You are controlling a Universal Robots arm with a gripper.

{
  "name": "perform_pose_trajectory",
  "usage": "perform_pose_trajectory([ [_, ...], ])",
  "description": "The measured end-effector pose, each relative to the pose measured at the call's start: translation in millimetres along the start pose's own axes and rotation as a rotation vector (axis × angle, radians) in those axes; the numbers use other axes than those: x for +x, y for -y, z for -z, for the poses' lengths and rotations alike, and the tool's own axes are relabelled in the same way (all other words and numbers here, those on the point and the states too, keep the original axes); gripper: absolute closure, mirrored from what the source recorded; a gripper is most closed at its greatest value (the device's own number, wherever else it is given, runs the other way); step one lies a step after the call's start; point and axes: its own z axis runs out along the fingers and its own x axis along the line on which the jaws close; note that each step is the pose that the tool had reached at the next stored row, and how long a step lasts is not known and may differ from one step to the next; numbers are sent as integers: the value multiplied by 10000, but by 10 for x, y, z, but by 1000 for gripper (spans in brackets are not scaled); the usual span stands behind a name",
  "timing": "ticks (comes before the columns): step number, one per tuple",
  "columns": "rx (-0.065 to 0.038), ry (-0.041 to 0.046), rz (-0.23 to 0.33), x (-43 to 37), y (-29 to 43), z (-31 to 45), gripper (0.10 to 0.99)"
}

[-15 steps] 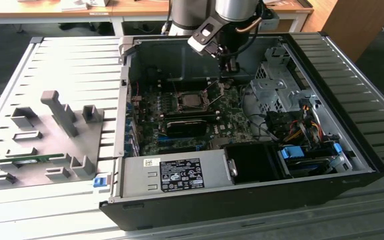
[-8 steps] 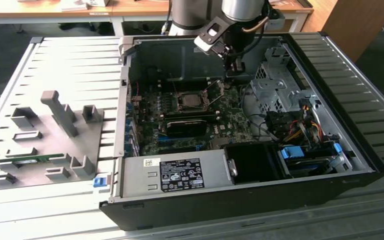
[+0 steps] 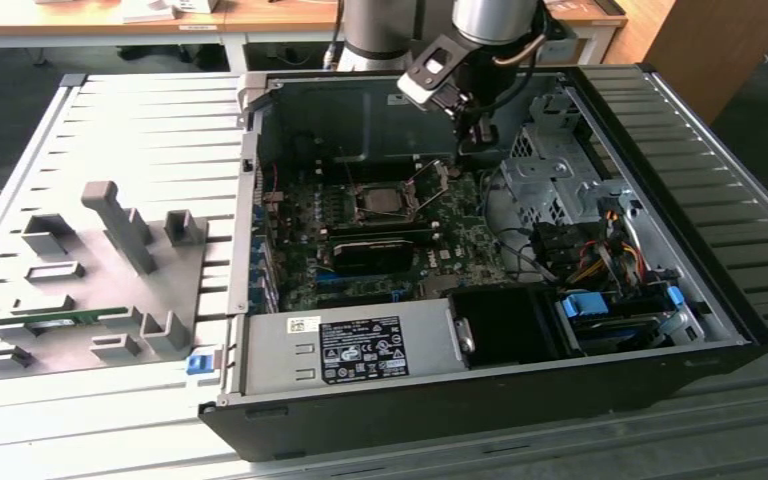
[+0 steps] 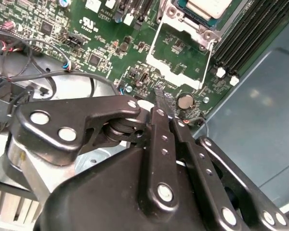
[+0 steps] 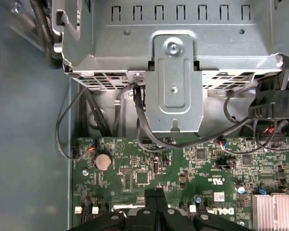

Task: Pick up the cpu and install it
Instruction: 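Close the cpu cover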

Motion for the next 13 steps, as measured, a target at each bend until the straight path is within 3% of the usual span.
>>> perform_pose_trajectory([
  [6,53,-20,-2,29,-11,-86,980],
  [13,78,-100,183,37,-36,-160,980],
])
